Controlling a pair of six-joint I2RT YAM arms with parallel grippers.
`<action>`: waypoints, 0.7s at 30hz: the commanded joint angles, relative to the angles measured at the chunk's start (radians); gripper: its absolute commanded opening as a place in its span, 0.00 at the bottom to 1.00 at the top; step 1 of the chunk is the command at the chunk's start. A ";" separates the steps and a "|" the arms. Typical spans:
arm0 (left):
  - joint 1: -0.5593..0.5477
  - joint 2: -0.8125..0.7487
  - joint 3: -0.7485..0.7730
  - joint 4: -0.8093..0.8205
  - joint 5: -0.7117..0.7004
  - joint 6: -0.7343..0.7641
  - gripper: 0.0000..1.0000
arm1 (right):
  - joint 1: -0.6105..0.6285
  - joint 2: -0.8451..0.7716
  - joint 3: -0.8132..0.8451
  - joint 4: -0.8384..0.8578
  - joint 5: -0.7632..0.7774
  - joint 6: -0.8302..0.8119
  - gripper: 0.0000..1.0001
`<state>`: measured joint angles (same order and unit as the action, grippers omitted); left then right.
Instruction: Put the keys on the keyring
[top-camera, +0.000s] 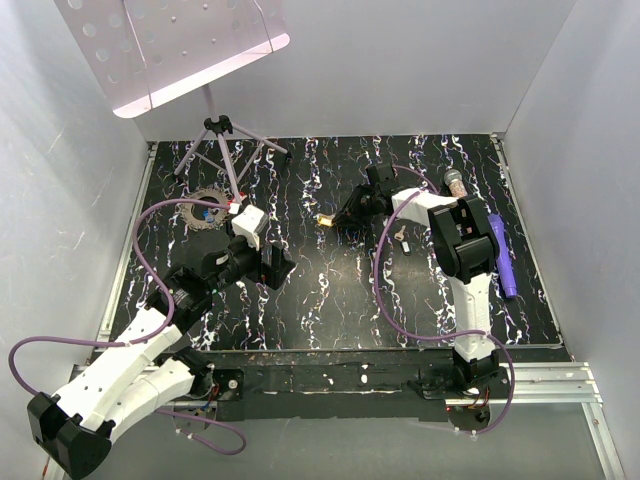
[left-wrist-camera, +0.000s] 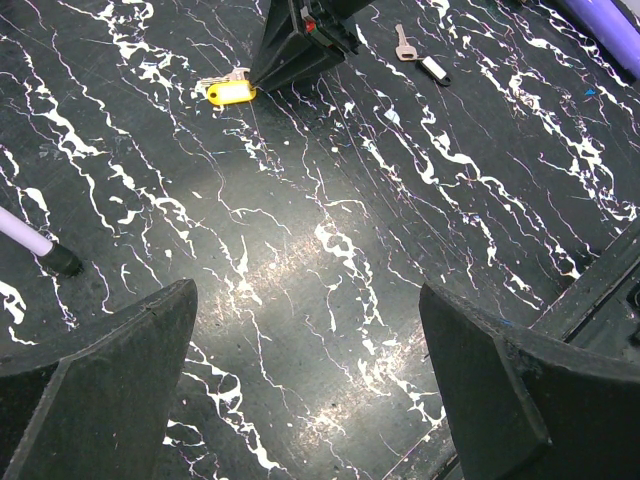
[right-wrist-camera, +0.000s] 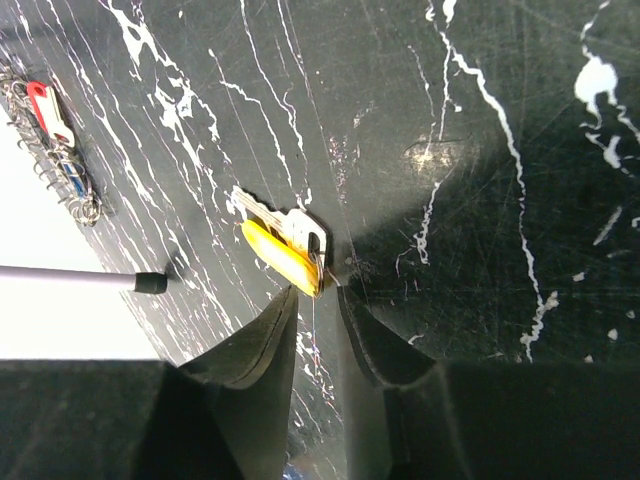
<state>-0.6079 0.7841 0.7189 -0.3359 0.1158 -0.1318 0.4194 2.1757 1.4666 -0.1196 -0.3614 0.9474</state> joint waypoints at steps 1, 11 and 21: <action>0.000 -0.006 0.002 0.012 -0.007 0.014 0.94 | 0.004 0.027 0.037 -0.018 0.024 0.021 0.29; 0.000 -0.009 -0.001 0.015 -0.005 0.015 0.94 | 0.004 0.036 0.058 -0.041 0.032 0.054 0.25; 0.000 -0.016 -0.003 0.020 -0.002 0.015 0.94 | 0.004 0.041 0.072 -0.072 0.045 0.073 0.18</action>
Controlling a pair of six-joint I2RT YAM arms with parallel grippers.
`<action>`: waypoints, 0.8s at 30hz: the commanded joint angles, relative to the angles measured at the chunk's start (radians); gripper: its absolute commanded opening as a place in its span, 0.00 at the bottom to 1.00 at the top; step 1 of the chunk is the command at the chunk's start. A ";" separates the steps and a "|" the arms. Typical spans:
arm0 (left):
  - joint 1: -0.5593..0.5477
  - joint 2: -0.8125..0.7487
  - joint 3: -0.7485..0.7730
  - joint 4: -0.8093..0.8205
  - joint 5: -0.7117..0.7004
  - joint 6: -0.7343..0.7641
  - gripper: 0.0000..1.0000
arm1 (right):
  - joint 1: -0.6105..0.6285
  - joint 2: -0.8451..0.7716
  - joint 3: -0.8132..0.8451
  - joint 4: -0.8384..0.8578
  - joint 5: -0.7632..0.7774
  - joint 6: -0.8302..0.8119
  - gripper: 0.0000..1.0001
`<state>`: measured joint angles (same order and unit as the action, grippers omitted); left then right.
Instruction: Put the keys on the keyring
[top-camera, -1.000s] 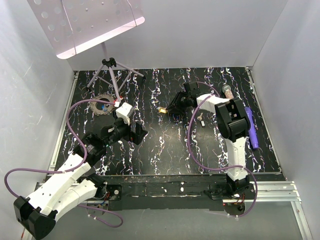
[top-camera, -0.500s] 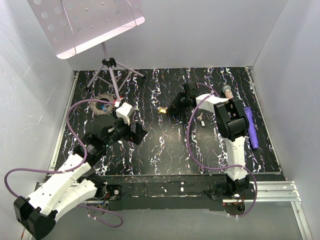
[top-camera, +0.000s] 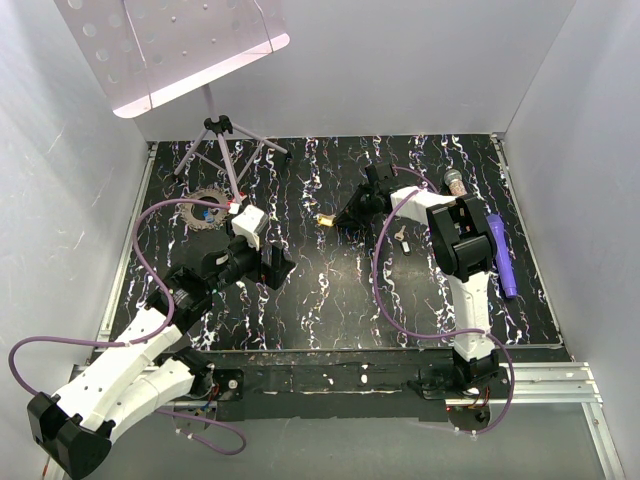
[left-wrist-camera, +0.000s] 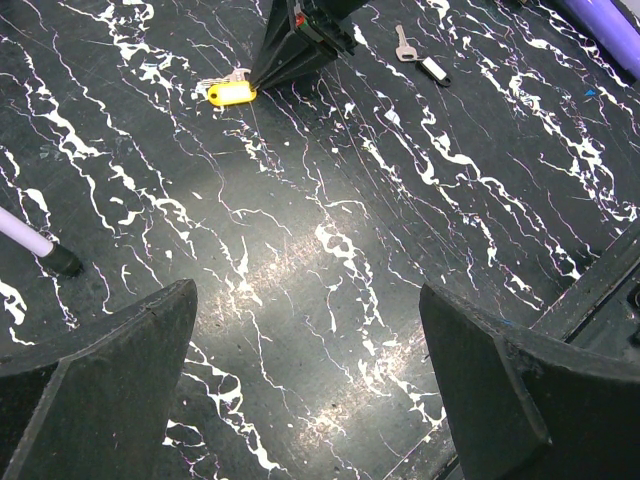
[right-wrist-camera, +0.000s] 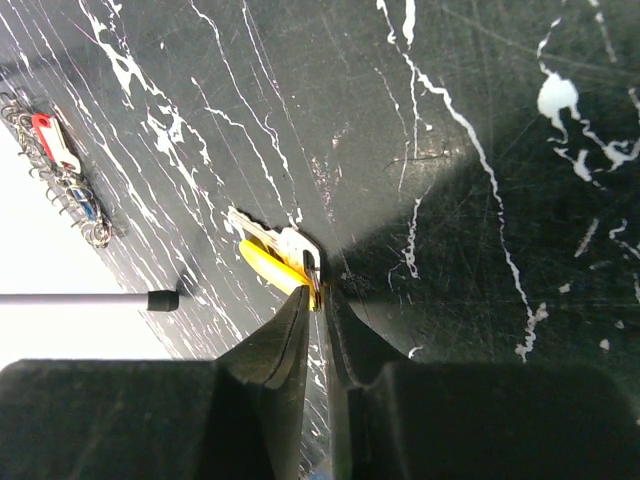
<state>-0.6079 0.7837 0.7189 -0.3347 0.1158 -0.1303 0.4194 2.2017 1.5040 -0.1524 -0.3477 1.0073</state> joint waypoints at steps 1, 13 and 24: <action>0.000 -0.018 -0.006 0.020 -0.002 0.014 0.94 | 0.004 0.015 0.033 -0.038 0.033 0.014 0.16; -0.001 -0.041 -0.012 0.029 0.002 0.020 0.94 | -0.004 -0.092 -0.063 0.056 0.007 -0.104 0.01; 0.000 -0.138 -0.045 0.121 0.157 0.012 0.94 | -0.041 -0.488 -0.247 -0.203 -0.224 -0.672 0.01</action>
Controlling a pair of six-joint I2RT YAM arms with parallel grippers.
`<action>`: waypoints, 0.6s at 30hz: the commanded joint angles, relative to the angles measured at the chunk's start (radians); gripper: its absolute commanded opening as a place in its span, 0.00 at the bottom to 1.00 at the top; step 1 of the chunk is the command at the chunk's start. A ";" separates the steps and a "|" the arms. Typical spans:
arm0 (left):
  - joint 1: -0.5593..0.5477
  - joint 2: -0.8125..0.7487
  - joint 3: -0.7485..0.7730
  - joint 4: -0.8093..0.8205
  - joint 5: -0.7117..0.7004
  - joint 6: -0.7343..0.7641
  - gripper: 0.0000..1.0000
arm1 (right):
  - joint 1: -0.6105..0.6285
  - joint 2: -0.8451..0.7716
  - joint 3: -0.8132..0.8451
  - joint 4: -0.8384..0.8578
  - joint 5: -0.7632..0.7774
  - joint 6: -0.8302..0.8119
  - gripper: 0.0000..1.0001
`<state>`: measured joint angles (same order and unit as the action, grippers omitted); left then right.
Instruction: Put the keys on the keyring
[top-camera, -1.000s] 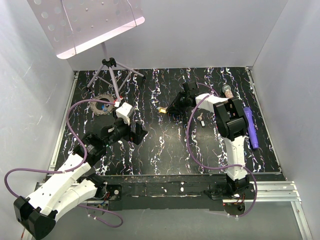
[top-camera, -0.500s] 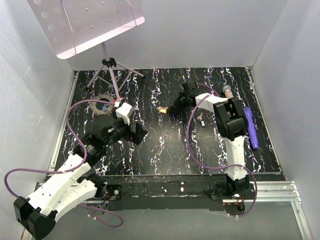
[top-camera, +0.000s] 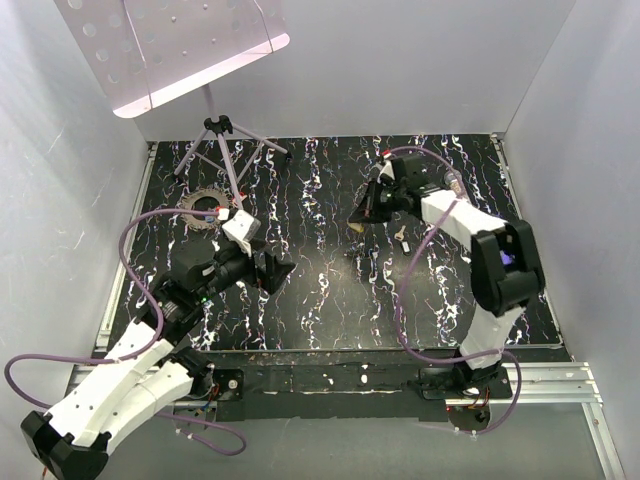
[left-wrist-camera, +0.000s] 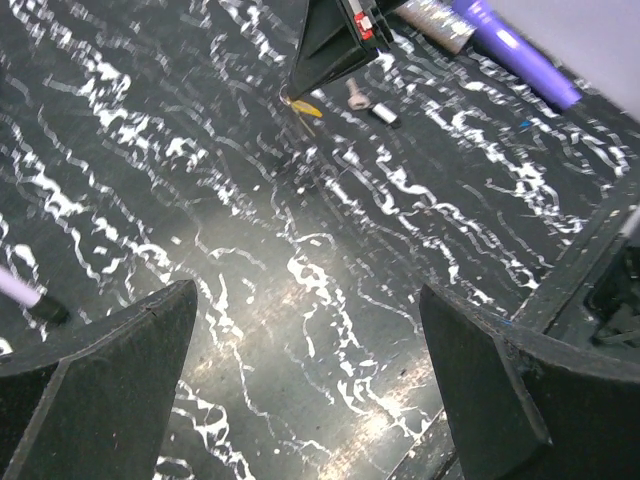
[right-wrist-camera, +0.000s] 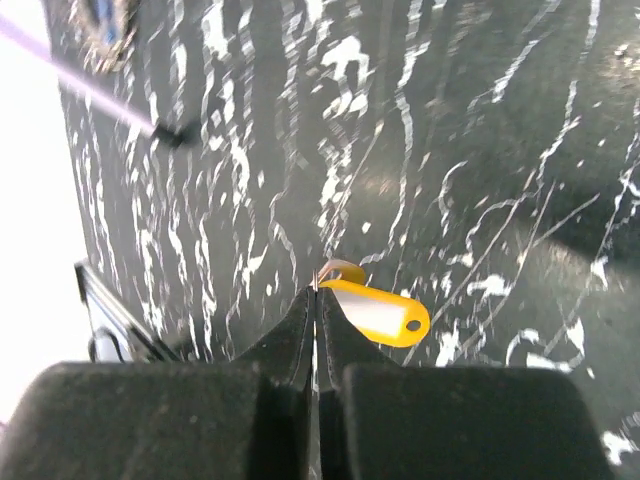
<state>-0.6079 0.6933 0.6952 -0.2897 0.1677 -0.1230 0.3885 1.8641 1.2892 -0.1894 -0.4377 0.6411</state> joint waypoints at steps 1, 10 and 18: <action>0.000 -0.057 -0.031 0.096 0.151 0.003 0.94 | -0.010 -0.192 -0.047 -0.226 -0.145 -0.372 0.01; -0.001 -0.043 -0.109 0.359 0.519 -0.043 0.90 | -0.016 -0.619 -0.249 -0.648 -0.299 -1.177 0.01; -0.006 0.006 -0.117 0.379 0.610 -0.038 0.88 | -0.016 -0.864 -0.427 -0.821 -0.303 -1.576 0.01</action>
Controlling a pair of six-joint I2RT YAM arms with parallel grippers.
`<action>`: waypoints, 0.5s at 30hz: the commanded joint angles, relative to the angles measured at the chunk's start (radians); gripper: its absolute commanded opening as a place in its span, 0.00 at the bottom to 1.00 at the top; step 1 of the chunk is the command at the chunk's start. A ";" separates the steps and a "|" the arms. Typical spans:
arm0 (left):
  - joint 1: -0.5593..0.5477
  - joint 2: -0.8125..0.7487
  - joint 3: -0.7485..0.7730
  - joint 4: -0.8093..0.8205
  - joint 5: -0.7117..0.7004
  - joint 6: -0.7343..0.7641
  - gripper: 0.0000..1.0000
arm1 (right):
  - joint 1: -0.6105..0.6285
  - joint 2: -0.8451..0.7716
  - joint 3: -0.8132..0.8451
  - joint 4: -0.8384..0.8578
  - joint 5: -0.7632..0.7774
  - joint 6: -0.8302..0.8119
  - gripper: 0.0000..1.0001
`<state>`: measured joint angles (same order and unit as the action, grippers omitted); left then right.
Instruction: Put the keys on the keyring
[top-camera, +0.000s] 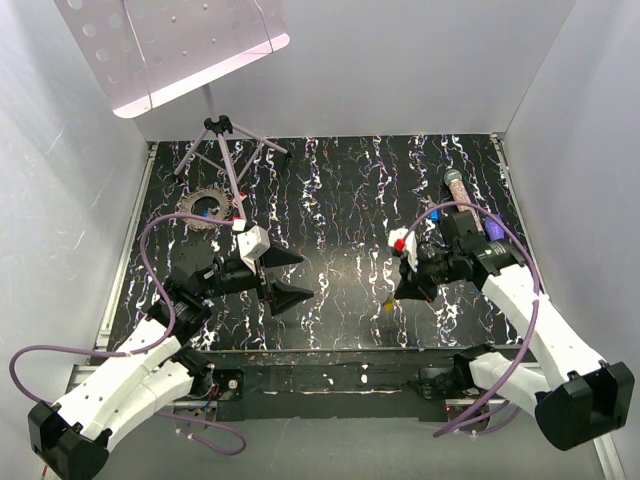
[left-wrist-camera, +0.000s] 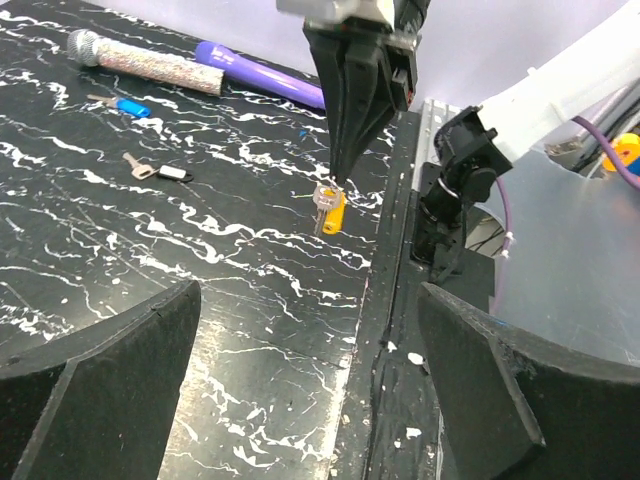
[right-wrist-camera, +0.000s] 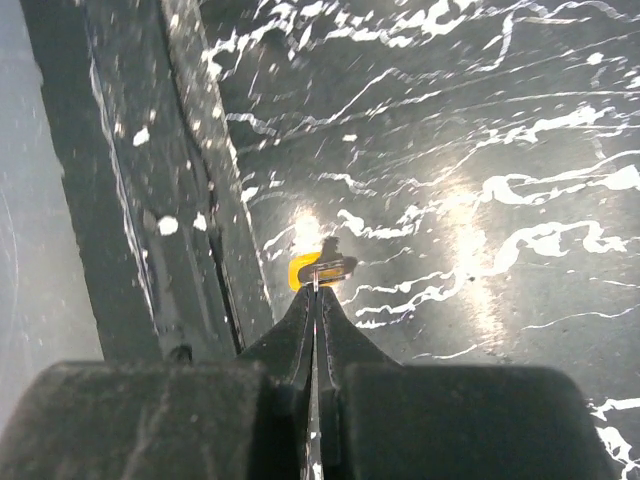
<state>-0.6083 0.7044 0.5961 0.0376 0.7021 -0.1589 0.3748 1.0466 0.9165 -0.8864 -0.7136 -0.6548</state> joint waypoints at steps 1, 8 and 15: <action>-0.007 -0.005 -0.024 0.064 0.076 -0.007 0.88 | -0.002 -0.057 -0.068 -0.135 -0.032 -0.302 0.01; -0.036 0.003 -0.076 0.150 0.096 -0.021 0.84 | -0.004 -0.069 -0.148 -0.065 -0.012 -0.342 0.01; -0.044 -0.003 -0.071 0.102 0.054 0.024 0.84 | -0.004 -0.097 -0.267 0.052 -0.004 -0.505 0.01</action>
<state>-0.6464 0.7124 0.5262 0.1432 0.7742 -0.1692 0.3740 0.9848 0.7055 -0.9146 -0.7082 -1.0119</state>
